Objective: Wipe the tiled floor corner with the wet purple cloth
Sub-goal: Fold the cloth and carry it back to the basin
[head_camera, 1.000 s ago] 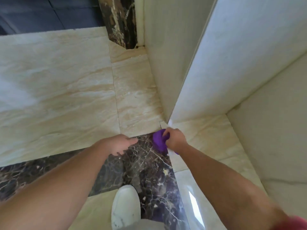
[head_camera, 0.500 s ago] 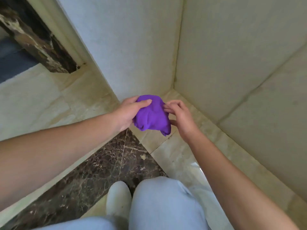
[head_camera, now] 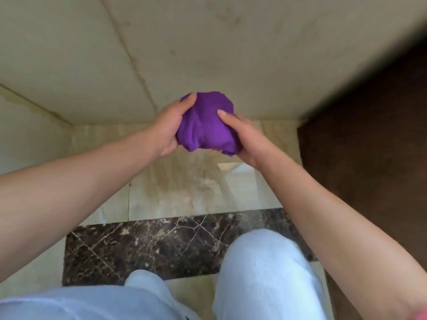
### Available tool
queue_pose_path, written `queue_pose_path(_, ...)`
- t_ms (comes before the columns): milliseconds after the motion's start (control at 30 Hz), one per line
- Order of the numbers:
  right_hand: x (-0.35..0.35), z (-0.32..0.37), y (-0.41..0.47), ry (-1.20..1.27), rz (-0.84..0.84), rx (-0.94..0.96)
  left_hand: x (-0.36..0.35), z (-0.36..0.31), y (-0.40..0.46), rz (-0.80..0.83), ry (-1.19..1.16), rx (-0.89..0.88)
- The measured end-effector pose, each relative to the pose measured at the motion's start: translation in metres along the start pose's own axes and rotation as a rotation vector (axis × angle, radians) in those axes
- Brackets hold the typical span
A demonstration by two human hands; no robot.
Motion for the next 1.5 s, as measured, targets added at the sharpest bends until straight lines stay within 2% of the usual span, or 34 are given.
queue_pose_path(133,0.052,0.023,-0.085,0.046,-0.184,-0.004,-0.079,0.005,-0.048,0.132,0.183,0.086)
queue_pose_path(333,0.107,0.031,-0.222,0.141,-0.426,-0.050,-0.155,0.022,-0.127,0.210,0.426,0.236)
queue_pose_path(467,0.128,0.022,-0.295,0.310,-0.526,-0.050,-0.196,0.034,-0.175,0.228,0.433,0.293)
queue_pose_path(567,0.139,0.009,-0.361,0.383,-0.635,-0.035,-0.228,0.052,-0.216,0.342,0.484,0.390)
queue_pose_path(733,0.152,-0.030,-0.496,0.363,-0.891,-0.060,-0.276,0.083,-0.309,0.632,0.824,0.554)
queue_pose_path(967,0.154,-0.104,-0.639,0.468,-1.098,-0.021,-0.321,0.148,-0.419,0.783,1.027,0.546)
queue_pose_path(1233,0.178,-0.244,-0.782,0.454,-1.104,-0.134,-0.341,0.292,-0.546,0.798,1.224,0.552)
queue_pose_path(1333,0.203,-0.294,-0.843,0.516,-1.165,-0.181,-0.365,0.338,-0.592,0.763,1.284,0.482)
queue_pose_path(1500,0.273,-0.346,-0.919,0.565,-1.254,-0.226,-0.445,0.404,-0.643,0.759,1.400,0.253)
Point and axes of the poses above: each hand's wrist, its own y-axis towards the middle knuckle, its own x-axis out of the back of the hand, z = x × y, the point moved 10 cm from there along y, towards the middle knuckle, and after that the axes turned 2 degrees about -x, right-handed, at the moved point
